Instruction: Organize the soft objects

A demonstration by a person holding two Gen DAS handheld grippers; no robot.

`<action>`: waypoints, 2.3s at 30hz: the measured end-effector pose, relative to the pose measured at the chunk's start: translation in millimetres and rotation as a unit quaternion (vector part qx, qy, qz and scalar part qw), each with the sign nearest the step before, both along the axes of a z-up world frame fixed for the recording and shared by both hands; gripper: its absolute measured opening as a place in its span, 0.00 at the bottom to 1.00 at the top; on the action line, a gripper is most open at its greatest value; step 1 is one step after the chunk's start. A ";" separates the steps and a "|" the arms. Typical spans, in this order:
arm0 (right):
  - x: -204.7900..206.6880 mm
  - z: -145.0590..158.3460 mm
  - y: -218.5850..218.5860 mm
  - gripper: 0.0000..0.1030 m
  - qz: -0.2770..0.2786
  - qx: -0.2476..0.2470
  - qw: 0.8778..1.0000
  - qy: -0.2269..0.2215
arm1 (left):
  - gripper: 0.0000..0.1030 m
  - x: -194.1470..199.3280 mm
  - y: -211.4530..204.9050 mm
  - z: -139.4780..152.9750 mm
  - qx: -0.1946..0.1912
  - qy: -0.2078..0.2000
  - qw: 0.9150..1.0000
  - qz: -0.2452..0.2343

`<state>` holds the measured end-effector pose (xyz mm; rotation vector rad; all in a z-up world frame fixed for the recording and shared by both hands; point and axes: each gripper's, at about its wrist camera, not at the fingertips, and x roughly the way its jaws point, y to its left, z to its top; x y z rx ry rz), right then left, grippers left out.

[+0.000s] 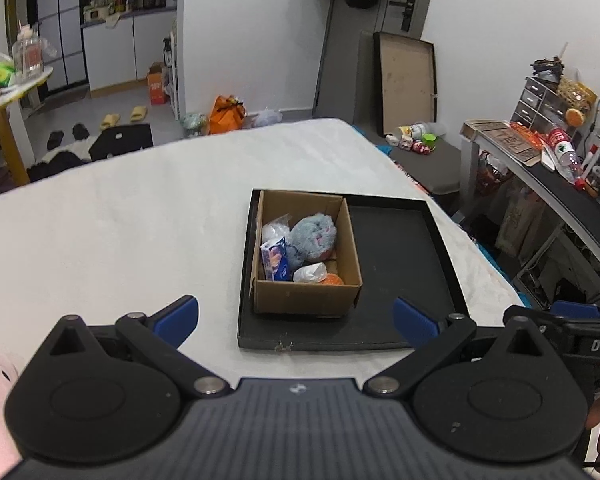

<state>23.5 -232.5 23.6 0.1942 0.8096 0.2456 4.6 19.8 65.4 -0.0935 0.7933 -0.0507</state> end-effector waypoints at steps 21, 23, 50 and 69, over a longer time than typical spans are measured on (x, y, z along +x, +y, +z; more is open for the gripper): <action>-27.3 14.1 10.6 1.00 -0.002 -0.014 1.000 -0.015 | 1.00 -26.9 -4.2 12.7 0.008 -0.014 1.000 0.001; -28.4 16.2 11.9 1.00 -0.001 -0.016 1.000 -0.018 | 1.00 -29.0 -3.5 13.2 0.011 -0.016 1.000 -0.001; -30.9 18.6 24.7 1.00 0.007 -0.032 0.999 -0.013 | 1.00 -31.8 1.9 9.7 0.022 -0.011 1.000 -0.004; -28.6 18.4 24.0 1.00 0.009 -0.032 0.999 -0.010 | 1.00 -27.0 6.6 6.3 0.008 -0.012 1.000 -0.010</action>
